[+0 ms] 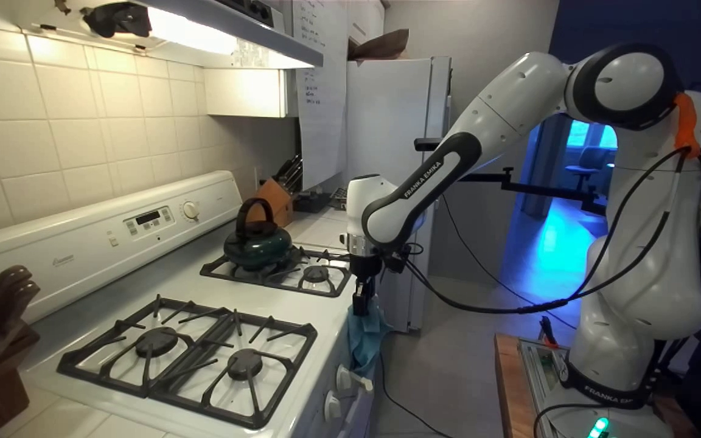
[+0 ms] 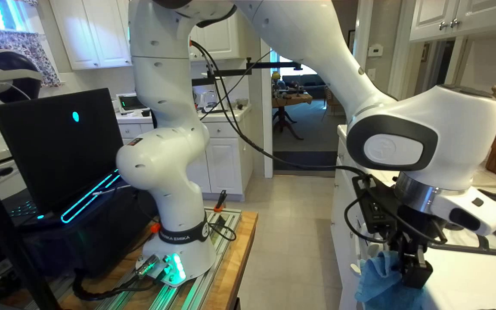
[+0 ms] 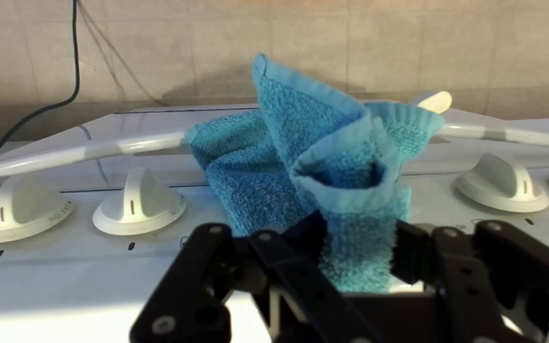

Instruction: Wipe the front part of the stove with the towel, and then hang it

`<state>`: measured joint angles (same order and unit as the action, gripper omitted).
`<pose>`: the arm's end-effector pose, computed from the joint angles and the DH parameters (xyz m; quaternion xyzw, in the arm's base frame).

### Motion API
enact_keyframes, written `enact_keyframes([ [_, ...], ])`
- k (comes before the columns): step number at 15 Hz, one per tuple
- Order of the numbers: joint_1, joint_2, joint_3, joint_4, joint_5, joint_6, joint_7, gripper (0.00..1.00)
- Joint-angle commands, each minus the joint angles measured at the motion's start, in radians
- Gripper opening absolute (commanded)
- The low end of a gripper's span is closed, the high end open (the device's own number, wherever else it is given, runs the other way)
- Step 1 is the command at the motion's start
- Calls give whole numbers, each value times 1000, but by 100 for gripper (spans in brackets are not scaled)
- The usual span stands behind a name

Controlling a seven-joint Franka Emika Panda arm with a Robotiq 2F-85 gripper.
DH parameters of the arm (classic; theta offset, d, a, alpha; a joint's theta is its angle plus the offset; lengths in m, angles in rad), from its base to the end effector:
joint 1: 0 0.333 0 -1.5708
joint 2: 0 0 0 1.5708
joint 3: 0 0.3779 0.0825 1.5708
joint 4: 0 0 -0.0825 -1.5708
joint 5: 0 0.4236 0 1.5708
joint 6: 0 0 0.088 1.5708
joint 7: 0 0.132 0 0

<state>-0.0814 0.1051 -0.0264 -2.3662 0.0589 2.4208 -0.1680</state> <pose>0.5278 -0.0559 0.2832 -0.9995 -0.0075 0.0225 0.0208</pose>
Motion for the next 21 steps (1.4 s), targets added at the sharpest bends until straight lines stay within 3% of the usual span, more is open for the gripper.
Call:
enact_keyframes([
  [1, 12, 24, 2, -28, -2, 89, -26, 3],
  [12, 33, 99, 48, 1, -19, 128, -156, 3],
  [21, 28, 76, 19, -19, 16, 92, 50, 3],
])
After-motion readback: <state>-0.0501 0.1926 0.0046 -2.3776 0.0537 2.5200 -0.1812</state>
